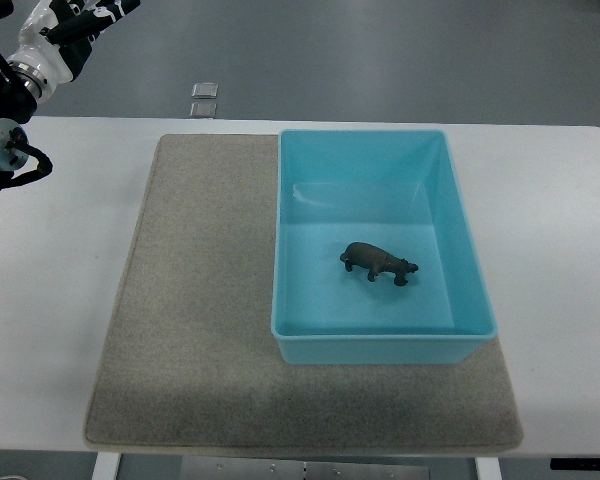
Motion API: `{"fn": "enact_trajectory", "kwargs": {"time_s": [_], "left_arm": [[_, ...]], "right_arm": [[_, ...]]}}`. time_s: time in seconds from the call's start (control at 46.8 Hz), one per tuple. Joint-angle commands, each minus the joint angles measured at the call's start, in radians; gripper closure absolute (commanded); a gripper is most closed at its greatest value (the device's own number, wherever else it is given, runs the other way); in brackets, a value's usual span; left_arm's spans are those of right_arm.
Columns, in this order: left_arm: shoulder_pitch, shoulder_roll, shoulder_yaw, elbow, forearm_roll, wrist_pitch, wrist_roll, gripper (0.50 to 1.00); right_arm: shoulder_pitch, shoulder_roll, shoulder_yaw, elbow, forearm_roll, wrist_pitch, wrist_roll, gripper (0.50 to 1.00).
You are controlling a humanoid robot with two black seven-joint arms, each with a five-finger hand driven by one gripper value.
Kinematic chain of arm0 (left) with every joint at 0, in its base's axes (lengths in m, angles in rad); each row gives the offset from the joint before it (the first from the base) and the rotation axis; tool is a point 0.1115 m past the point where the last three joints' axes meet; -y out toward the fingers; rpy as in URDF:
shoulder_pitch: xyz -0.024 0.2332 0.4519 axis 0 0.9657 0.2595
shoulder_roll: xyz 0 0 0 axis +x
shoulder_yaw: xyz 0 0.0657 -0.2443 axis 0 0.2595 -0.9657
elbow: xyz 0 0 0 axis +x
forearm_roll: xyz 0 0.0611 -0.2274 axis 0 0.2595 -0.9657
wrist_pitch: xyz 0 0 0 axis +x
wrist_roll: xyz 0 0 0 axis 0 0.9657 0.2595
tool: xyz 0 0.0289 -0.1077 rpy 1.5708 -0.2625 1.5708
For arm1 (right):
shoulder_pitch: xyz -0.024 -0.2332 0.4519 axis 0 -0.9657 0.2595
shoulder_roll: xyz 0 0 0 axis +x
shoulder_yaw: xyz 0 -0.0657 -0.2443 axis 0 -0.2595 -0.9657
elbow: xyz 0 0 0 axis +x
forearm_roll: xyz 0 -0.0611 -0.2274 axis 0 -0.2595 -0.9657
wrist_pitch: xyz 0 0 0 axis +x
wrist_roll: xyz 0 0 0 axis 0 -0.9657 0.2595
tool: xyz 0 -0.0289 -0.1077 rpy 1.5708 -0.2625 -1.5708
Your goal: Place brown hippo in blue box with left hand
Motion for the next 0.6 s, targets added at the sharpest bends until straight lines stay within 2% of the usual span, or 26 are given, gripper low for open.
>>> {"fn": "enact_trajectory", "kwargs": {"time_s": [0.0, 0.235, 0.385, 0.577], "left_arm": [[0.002, -0.004, -0.002, 0.005, -0.006, -0.001, -0.002, 0.504], [0.051, -0.015, -0.03, 0.008, -0.006, -0.023, -0.008, 0.504], [0.085, -0.079, -0.041, 0.035, -0.006, -0.026, -0.008, 0.504], [0.115, -0.114, -0.061, 0.038, -0.007, -0.051, -0.008, 0.504]], "right_arm": [[0.0, 0.0, 0.0, 0.0, 0.0, 0.001, 0.0, 0.564], [0.0, 0.0, 0.0, 0.0, 0.0, 0.001, 0.0, 0.564], [0.0, 0.0, 0.0, 0.0, 0.0, 0.001, 0.0, 0.564], [0.0, 0.0, 0.0, 0.0, 0.0, -0.001, 0.0, 0.564]]}}
